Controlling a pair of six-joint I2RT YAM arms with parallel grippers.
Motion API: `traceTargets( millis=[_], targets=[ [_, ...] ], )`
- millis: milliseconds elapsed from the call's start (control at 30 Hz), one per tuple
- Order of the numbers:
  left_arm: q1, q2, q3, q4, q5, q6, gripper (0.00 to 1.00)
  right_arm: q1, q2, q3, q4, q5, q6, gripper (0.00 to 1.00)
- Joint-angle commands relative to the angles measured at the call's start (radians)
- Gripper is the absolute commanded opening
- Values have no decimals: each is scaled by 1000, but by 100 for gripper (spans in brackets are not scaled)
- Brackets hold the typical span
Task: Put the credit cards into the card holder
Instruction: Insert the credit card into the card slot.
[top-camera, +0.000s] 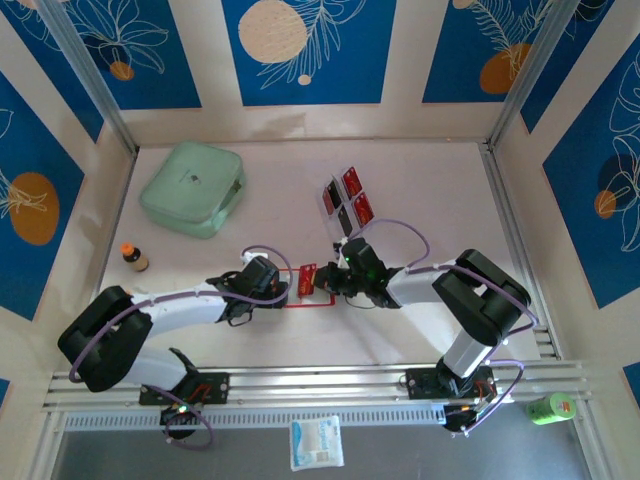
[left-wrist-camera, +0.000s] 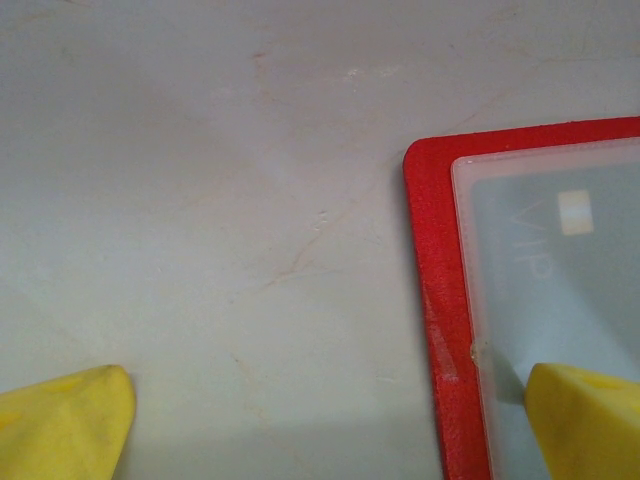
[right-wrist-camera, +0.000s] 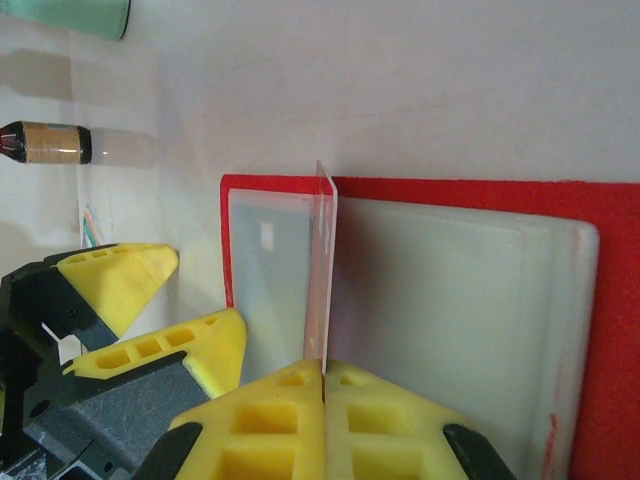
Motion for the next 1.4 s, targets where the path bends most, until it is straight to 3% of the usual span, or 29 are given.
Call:
traceTargets(
  millis=[0,1367],
  targets=[
    [8,1,-24,-22,-4,-20,100,10,20,-21,2,-23,7,0],
    [9,8,-32,-8,-2,-24,100,26,75,1,-54,-81,44,0]
  ],
)
